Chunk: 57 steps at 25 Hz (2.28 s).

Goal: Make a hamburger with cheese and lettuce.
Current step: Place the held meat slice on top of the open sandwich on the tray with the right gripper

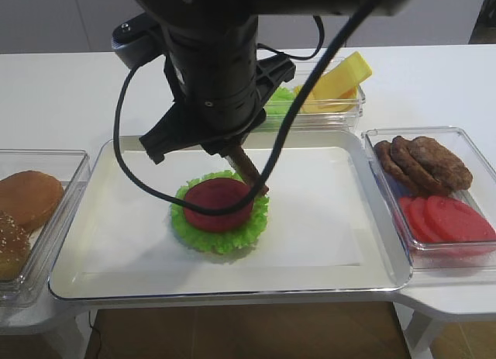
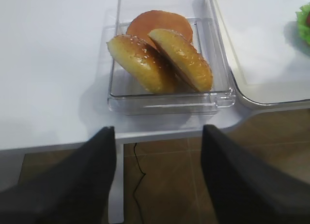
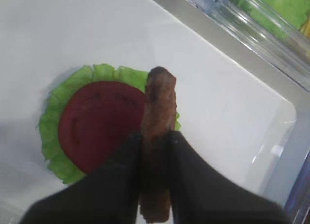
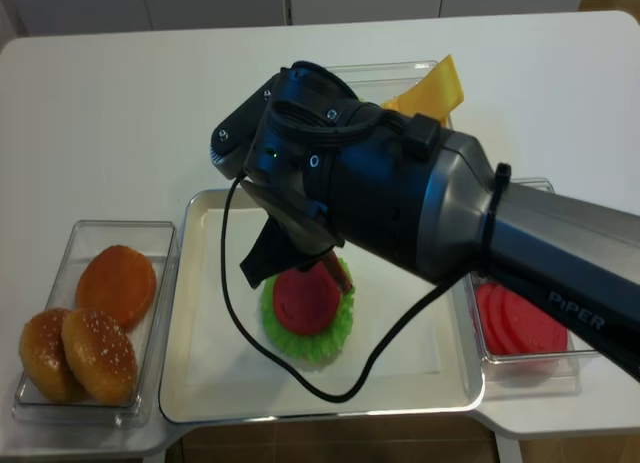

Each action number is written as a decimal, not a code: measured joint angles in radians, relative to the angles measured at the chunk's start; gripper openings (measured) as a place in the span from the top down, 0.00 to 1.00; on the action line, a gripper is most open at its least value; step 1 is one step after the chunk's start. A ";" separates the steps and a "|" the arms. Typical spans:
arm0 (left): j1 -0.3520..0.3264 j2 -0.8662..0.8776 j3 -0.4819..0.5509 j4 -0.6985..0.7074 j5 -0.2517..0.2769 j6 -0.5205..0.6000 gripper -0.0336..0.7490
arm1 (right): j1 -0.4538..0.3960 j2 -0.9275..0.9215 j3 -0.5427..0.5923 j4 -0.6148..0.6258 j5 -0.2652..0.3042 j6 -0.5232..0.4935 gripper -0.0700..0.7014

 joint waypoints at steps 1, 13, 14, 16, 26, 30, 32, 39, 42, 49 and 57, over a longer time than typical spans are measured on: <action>0.000 0.000 0.000 0.000 0.000 0.000 0.43 | 0.000 0.000 0.000 0.000 0.000 0.000 0.73; 0.000 0.000 0.000 0.000 0.000 0.000 0.43 | 0.000 0.025 -0.001 0.013 -0.020 -0.003 0.73; 0.000 0.000 0.000 0.000 0.000 0.000 0.43 | 0.000 0.028 -0.001 0.013 -0.018 -0.003 0.73; 0.000 0.000 0.000 0.000 0.000 0.000 0.43 | 0.000 0.030 -0.001 0.013 -0.018 -0.003 0.73; 0.000 0.000 0.000 0.000 0.000 0.000 0.43 | 0.000 0.030 -0.001 0.013 -0.018 -0.003 0.73; 0.000 0.000 0.000 0.000 0.000 0.000 0.43 | 0.000 0.030 -0.001 0.013 -0.018 -0.003 0.72; 0.000 0.000 0.000 0.000 0.000 0.000 0.43 | 0.000 0.030 -0.001 0.018 -0.017 -0.003 0.69; 0.000 0.000 0.000 0.000 0.000 0.000 0.43 | 0.000 0.030 -0.001 0.063 0.008 -0.003 0.49; 0.000 0.000 0.000 0.000 0.000 0.000 0.43 | 0.000 0.030 -0.001 0.075 0.017 -0.003 0.42; 0.000 0.000 0.000 0.000 0.000 0.000 0.43 | 0.000 0.030 -0.001 0.118 0.024 -0.007 0.37; 0.000 0.000 0.000 0.000 0.000 0.000 0.43 | 0.000 0.032 -0.001 0.133 0.013 -0.007 0.25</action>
